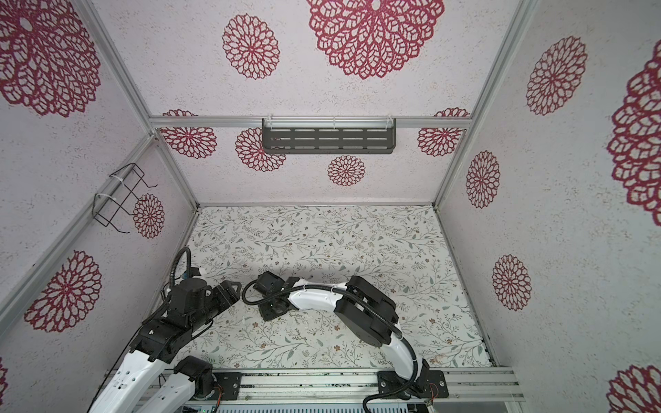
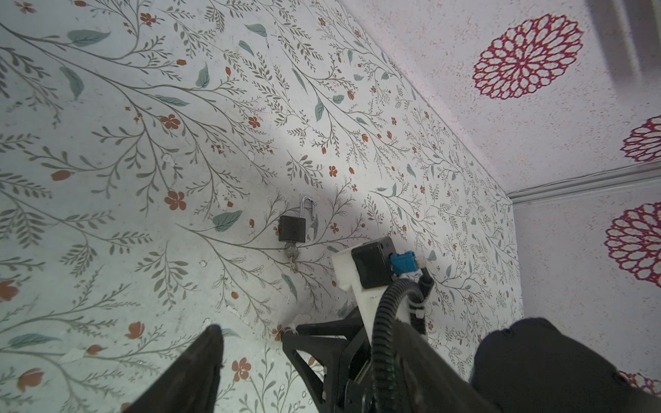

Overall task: Unlock with the key
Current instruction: 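Close the right gripper on the silver key lying on the table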

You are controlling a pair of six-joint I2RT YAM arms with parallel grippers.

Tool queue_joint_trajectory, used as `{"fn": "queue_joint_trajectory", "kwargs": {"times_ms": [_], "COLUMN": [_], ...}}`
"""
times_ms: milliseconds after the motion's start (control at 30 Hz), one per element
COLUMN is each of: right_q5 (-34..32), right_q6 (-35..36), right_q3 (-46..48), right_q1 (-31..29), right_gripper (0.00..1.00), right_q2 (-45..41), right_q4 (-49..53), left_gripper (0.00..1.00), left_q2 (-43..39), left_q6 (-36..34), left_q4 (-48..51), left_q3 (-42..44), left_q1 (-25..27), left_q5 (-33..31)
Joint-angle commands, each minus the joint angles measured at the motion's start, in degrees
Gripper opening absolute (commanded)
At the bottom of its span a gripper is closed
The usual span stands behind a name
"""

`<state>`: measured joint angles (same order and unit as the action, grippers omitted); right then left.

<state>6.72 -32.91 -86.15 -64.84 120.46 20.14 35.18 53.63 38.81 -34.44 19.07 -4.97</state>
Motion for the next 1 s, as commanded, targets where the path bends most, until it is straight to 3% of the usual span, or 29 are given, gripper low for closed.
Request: {"fn": "queue_joint_trajectory", "kwargs": {"times_ms": [0, 500, 967], "right_q5": [-0.39, -1.01, 1.75], "right_q6": [0.75, 1.63, -1.77], "right_q3": [-1.83, -2.62, 7.71], "right_q1": [-0.37, -0.32, 4.78], "right_gripper": [0.21, 0.06, 0.0], "right_q2": [0.47, -1.87, -19.22], "right_q4": [1.0, 1.47, -5.66], "left_gripper": [0.77, 0.77, 0.78], "left_q2": [-0.46, -0.44, -0.95], "left_q6": [0.51, 0.99, 6.38], "left_q4": [-0.29, -0.61, -4.0], "left_q3": [0.86, 0.27, -3.26], "left_q1": [-0.65, -0.88, -1.04], "left_q5": [-0.14, 1.12, 6.45]}}
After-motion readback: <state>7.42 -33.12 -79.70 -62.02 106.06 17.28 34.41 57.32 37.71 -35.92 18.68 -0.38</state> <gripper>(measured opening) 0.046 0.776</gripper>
